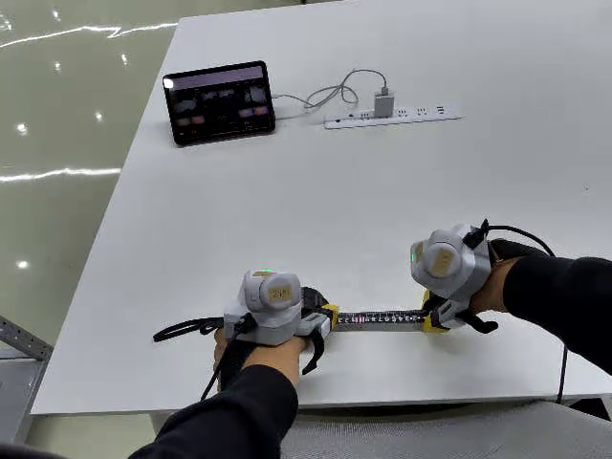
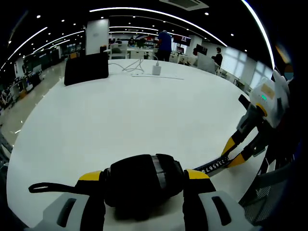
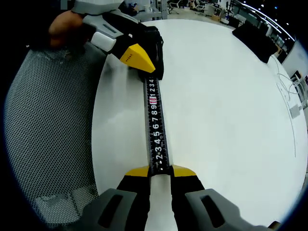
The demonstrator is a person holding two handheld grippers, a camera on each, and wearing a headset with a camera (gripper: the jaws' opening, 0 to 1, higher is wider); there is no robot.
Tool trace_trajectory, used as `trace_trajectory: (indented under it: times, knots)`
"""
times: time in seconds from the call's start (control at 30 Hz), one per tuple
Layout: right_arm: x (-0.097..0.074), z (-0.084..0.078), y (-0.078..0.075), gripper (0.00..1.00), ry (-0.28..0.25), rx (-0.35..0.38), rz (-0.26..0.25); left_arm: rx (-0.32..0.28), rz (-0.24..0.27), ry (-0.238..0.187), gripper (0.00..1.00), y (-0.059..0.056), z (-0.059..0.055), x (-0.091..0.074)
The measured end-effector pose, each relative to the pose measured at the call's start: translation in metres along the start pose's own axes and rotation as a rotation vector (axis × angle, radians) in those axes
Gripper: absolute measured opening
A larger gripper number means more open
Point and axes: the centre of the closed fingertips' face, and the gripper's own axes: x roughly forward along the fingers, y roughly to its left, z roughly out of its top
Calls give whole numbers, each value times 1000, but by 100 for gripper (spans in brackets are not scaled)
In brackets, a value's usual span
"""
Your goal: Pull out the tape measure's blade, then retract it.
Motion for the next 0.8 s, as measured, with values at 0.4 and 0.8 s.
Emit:
trace_trajectory:
  times: [0.4, 0.8]
  knots:
    - [3, 7, 2, 11, -14, 3, 4, 0, 0, -1, 61, 0, 0, 0]
    - [5, 15, 4, 11, -39, 7, 11, 1, 1, -2, 62, 0, 0, 0]
